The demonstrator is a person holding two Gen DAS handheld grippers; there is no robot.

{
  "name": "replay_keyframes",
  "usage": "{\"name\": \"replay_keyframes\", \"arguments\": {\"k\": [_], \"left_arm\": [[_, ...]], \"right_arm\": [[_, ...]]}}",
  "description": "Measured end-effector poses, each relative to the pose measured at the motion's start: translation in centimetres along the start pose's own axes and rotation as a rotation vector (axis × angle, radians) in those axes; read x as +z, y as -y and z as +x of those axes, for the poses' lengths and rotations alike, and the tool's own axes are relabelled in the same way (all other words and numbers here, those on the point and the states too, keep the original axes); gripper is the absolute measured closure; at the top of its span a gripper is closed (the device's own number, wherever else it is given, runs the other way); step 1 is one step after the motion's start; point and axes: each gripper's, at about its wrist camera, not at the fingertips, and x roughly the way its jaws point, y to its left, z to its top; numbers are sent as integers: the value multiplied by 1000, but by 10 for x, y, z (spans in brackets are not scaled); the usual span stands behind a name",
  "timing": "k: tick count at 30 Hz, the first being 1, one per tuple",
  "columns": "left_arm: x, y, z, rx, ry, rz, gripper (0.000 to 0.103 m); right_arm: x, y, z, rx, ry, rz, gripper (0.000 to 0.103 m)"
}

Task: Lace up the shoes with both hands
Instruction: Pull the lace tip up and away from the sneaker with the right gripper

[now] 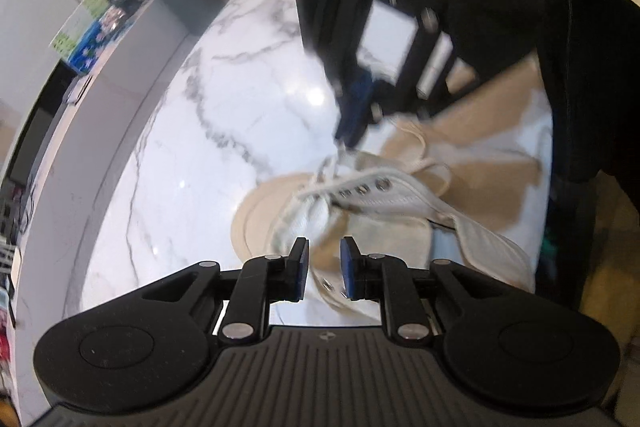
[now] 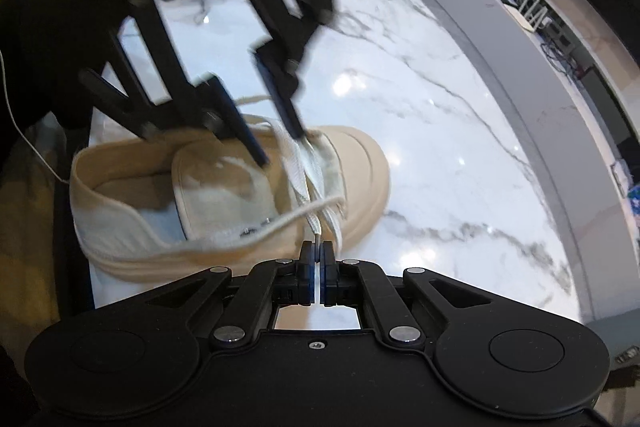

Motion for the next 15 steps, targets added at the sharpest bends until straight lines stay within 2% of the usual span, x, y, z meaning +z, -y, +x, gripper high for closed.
{"name": "replay_keyframes", "arguments": {"k": [4, 9, 15], "left_arm": [[-6, 6, -9, 33, -9, -39, 87], [-12, 6, -17, 40, -10, -84, 87], [-26, 12, -28, 51, 0, -131, 88]], "right_arm": [[-7, -2, -22, -63, -69, -7, 102], [-20, -4, -55, -139, -139, 7, 102], [-43, 8, -104, -295, -259, 81, 102]]}}
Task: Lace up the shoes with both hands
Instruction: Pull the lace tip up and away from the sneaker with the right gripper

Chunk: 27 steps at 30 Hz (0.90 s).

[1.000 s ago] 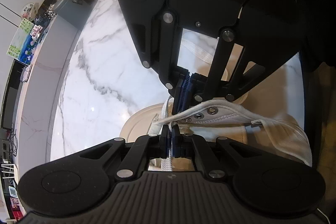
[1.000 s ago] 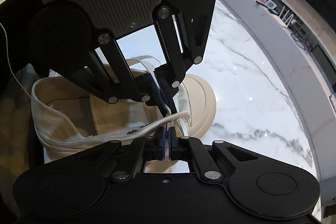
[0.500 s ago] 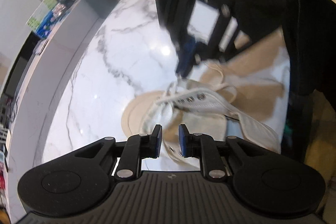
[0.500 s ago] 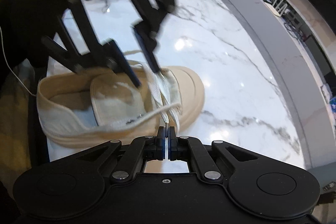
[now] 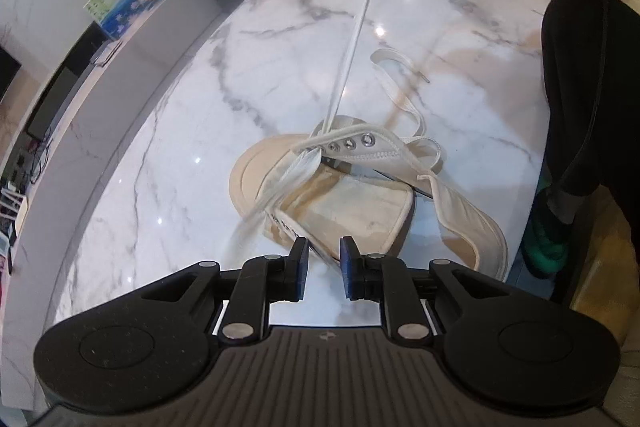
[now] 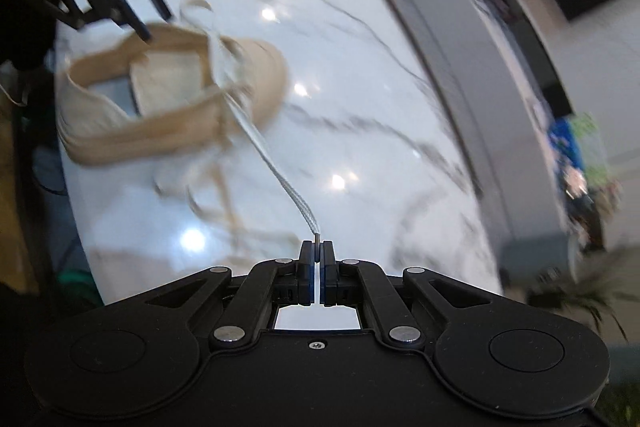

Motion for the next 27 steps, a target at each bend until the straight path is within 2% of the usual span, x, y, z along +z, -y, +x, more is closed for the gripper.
{"name": "replay_keyframes", "arguments": {"k": [6, 16, 23, 27], "left_arm": [[-4, 5, -1, 9, 7, 13, 88], [-4, 6, 3, 16, 6, 6, 89], [-3, 8, 3, 17, 8, -7, 89], [-3, 8, 4, 11, 16, -25, 89]], "right_arm": [[-39, 16, -43, -121, -78, 70, 102], [-68, 23, -101, -257, -128, 139, 102], [-69, 19, -119, -288, -126, 145, 102], [-68, 12, -113, -269, -141, 136, 103]]}}
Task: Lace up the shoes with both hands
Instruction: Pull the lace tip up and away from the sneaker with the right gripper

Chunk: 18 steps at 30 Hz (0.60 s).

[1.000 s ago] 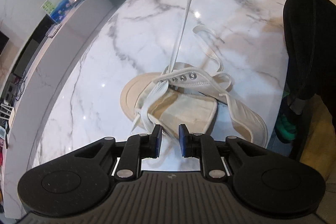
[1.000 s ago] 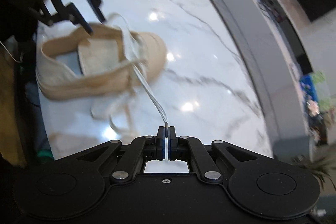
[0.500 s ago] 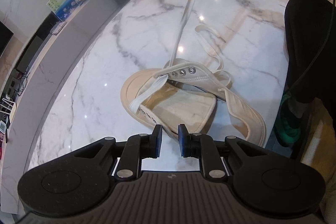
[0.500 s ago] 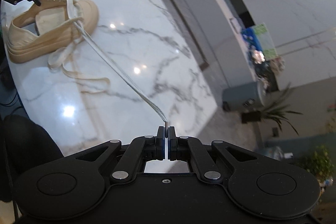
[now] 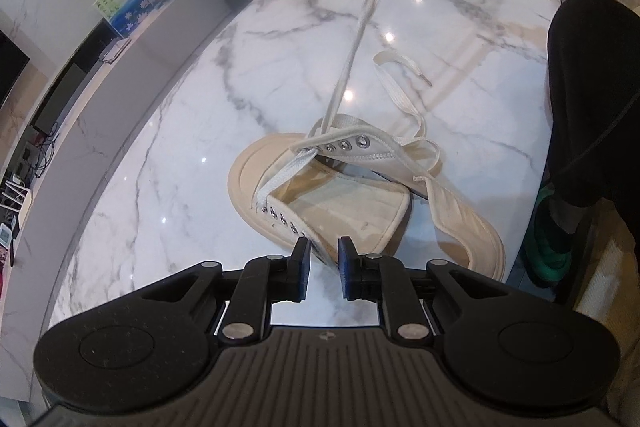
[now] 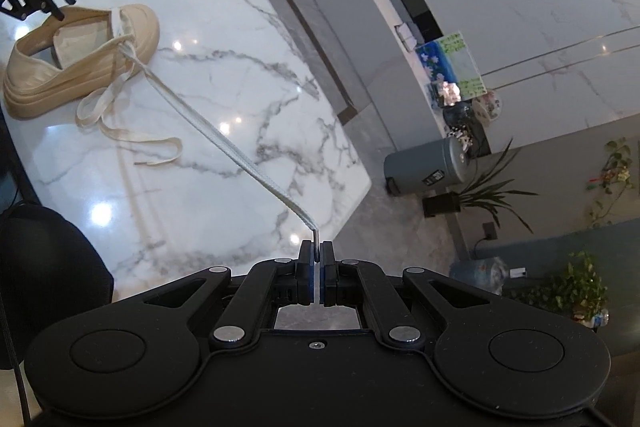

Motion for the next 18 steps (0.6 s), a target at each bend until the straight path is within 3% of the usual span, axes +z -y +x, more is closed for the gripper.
{"name": "replay_keyframes", "arguments": {"k": [4, 18], "left_arm": [[3, 2, 0, -10, 14, -10, 89], [13, -8, -18, -58, 95, -71, 89]], "right_arm": [[-3, -9, 18, 59, -27, 9, 103], [8, -83, 120, 444, -51, 3, 102]]}}
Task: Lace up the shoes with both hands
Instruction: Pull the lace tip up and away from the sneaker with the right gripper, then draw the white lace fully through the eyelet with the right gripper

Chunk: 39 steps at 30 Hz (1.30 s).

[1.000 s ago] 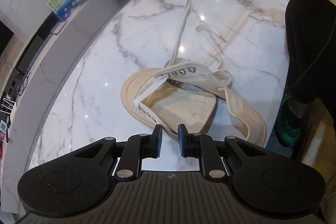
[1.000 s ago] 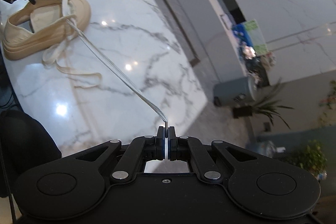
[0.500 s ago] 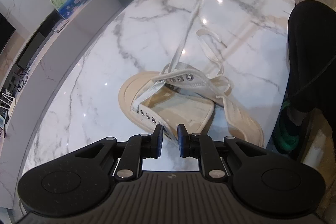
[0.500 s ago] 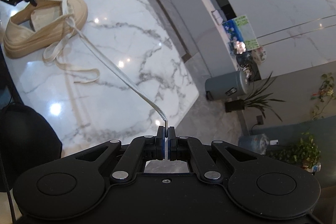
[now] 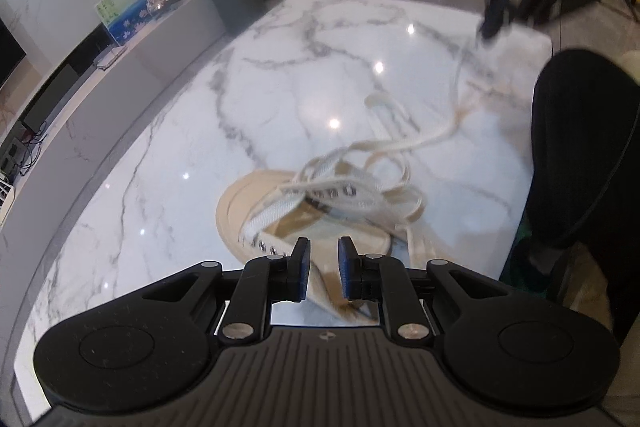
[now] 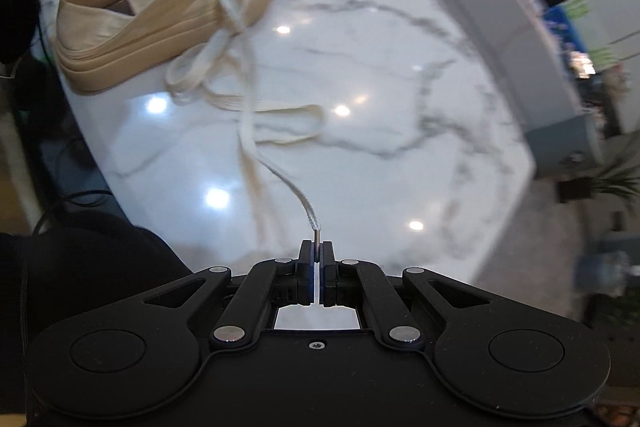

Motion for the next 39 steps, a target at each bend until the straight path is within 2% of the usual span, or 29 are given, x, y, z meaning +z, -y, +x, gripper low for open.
{"name": "replay_keyframes", "arguments": {"k": [4, 7, 14, 16, 20, 24, 28, 30, 31, 39], "left_arm": [[4, -4, 2, 7, 4, -12, 89], [3, -7, 6, 9, -3, -20, 89], [-2, -12, 12, -7, -9, -35, 89], [-4, -14, 13, -12, -9, -41, 89], [-6, -16, 15, -33, -3, -55, 89], [-8, -16, 15, -47, 4, -61, 88], [-10, -20, 15, -60, 12, -78, 88], [-11, -22, 15, -66, 17, -87, 88], [-12, -23, 15, -68, 18, -92, 88], [-12, -30, 16, -82, 28, -112, 88]], "right_arm": [[10, -8, 34, 98, -8, -63, 102], [15, -6, 48, 135, -1, -86, 102], [20, 4, 73, 171, -59, -150, 100], [19, 6, 77, 163, -72, -169, 94], [24, 12, 70, 164, -26, -188, 94], [38, 8, 61, 173, 35, -310, 94], [52, 2, 64, 186, 59, -415, 93], [57, 0, 66, 201, 52, -459, 85], [59, -1, 68, 209, 47, -494, 77], [68, -5, 76, 241, 23, -687, 76]]}}
